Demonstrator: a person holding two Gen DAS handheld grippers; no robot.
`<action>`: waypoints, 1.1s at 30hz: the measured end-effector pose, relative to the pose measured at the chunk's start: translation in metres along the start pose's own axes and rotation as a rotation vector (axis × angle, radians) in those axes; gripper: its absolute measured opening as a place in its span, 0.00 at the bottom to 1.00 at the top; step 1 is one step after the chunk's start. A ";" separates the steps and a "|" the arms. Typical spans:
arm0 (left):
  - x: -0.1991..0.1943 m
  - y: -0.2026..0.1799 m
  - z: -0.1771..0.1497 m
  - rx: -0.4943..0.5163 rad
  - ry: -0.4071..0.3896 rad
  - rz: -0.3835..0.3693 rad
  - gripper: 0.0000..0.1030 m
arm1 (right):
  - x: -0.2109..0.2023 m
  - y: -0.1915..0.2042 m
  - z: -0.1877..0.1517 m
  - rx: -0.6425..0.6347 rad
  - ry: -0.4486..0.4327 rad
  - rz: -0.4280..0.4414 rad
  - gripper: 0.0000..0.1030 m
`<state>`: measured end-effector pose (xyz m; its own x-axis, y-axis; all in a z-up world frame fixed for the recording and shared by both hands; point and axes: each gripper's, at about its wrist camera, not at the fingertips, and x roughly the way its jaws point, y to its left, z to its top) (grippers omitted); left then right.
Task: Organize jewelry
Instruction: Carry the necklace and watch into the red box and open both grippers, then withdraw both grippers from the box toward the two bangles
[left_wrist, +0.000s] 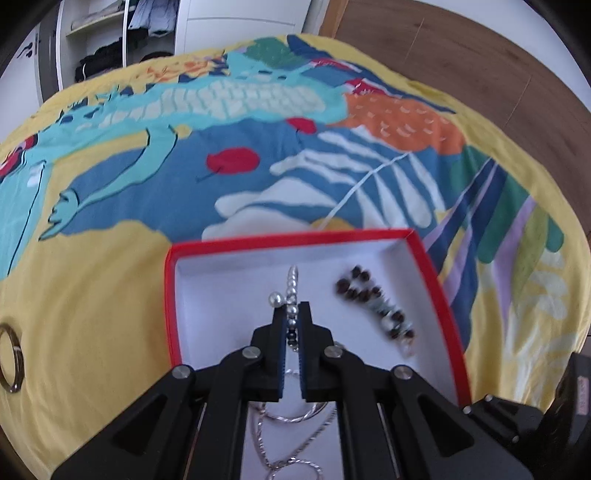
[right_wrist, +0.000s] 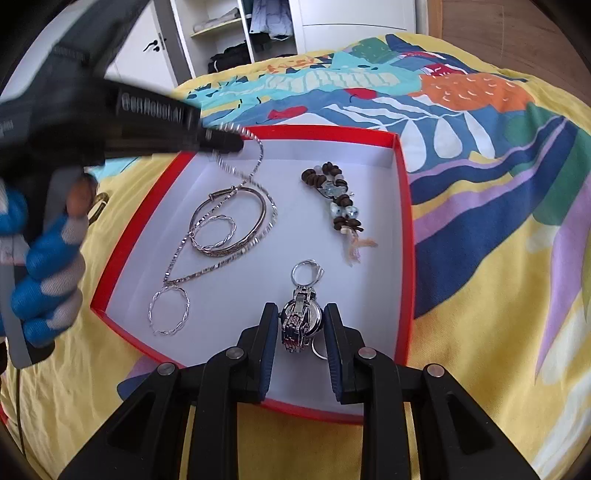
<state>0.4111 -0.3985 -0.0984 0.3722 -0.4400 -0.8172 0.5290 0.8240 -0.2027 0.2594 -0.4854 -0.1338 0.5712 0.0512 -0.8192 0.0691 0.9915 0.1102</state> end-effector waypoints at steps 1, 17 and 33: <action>0.003 0.001 -0.004 0.004 0.014 0.004 0.04 | 0.001 0.001 0.000 -0.003 -0.001 -0.003 0.24; -0.001 -0.002 -0.034 -0.007 0.075 0.029 0.15 | -0.009 0.000 0.001 -0.001 0.010 -0.016 0.42; -0.175 -0.008 -0.083 0.006 -0.087 0.085 0.21 | -0.132 0.030 -0.009 0.072 -0.125 -0.034 0.52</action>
<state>0.2790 -0.2983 0.0016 0.4810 -0.3978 -0.7813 0.4973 0.8577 -0.1306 0.1781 -0.4616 -0.0274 0.6644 -0.0019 -0.7474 0.1461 0.9810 0.1274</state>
